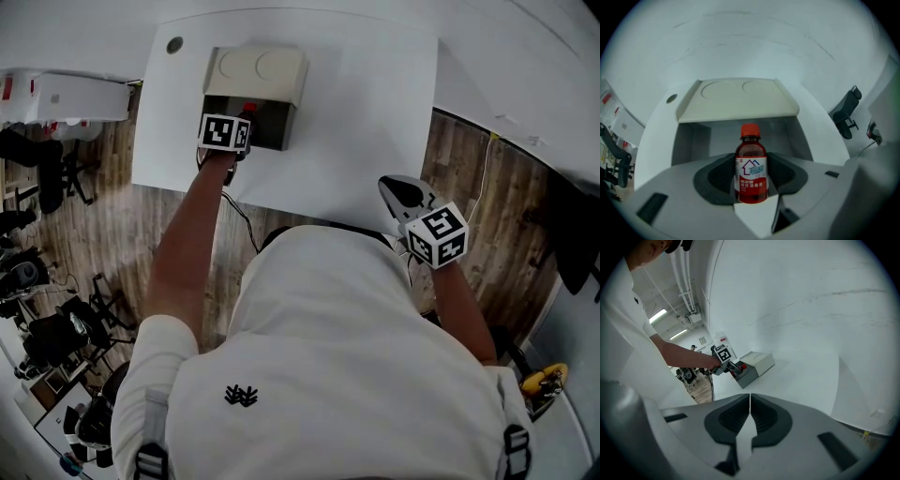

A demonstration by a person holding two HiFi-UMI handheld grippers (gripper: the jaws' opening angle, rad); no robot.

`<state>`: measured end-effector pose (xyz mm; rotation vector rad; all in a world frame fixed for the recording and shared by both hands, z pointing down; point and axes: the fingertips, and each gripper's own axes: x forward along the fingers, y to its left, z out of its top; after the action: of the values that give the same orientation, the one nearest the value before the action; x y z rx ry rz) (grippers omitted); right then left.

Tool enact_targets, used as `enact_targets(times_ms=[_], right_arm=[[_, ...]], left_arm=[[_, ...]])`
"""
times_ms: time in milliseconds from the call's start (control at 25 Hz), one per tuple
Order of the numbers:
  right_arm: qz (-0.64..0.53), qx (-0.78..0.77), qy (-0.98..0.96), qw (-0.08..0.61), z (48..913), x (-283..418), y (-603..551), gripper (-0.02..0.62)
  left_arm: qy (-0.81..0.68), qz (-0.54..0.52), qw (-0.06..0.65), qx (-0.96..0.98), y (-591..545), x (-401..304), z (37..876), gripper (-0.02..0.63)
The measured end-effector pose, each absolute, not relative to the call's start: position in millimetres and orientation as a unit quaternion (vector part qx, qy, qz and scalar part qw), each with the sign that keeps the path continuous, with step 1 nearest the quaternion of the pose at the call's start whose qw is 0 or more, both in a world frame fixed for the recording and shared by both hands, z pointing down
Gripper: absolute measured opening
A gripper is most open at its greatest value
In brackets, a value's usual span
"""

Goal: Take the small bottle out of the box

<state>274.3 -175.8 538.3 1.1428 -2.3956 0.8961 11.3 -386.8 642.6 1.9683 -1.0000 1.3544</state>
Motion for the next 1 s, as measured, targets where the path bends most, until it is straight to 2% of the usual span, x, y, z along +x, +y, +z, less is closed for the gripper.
enact_targets(times_ms=[440,1000], right_arm=[[0.288,0.368,-0.864,0.185,529,244,-177,0.009],[0.254,0.323,-0.888,0.205,526,163,-158,0.009]], left_arm=[[-0.378,0.368,0.274,0.804,-373,23,581,0.217],[-0.398,0.255,0.269,0.839,-300,-27,520,0.216]])
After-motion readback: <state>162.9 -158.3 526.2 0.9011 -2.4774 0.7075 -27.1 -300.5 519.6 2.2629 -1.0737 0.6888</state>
